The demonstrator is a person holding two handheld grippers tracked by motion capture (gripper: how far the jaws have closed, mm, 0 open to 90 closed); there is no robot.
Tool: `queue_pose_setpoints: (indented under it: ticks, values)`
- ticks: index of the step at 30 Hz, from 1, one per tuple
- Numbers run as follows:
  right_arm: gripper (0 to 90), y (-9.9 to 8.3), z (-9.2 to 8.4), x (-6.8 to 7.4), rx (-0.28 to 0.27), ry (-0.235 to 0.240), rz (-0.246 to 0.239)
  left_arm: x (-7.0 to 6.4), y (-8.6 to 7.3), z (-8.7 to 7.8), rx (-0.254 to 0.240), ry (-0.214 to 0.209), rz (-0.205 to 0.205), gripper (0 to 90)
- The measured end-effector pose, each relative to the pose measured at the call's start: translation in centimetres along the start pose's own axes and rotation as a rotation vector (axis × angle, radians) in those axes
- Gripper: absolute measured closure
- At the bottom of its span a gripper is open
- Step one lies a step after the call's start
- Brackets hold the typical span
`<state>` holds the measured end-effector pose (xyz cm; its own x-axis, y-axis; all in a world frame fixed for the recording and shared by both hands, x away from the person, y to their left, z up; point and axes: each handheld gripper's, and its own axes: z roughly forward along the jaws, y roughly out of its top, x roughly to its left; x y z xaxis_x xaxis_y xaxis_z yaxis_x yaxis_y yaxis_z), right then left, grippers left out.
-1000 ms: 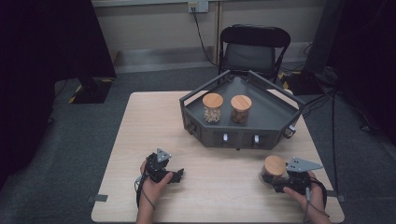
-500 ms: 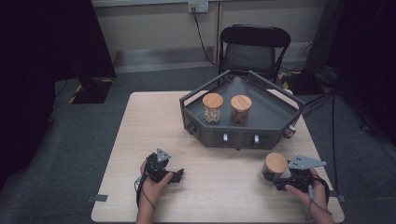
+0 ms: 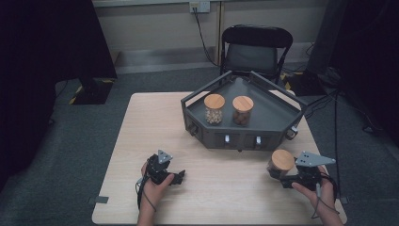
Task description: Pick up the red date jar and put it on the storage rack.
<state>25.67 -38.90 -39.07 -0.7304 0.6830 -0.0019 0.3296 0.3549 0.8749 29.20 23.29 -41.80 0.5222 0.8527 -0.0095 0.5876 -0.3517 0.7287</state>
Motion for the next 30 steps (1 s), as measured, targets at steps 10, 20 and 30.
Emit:
queue_pose_setpoints:
  ticks: [10, 20, 30]
  values:
    - [25.5, 1.5, -0.4, -0.4, -0.005, 0.005, -0.009, 0.0, 0.0, 0.0, 0.0, 0.0, 0.0, 0.2]
    - [25.6, 2.9, -0.6, -1.1, -0.005, 0.018, 0.003, 0.0, 0.0, 0.0, 0.0, 0.0, 0.0, 0.2]
    - [25.6, 4.7, -0.8, -1.5, 0.005, 0.019, -0.004, 0.0, 0.0, 0.0, 0.0, 0.0, 0.0, 0.2]
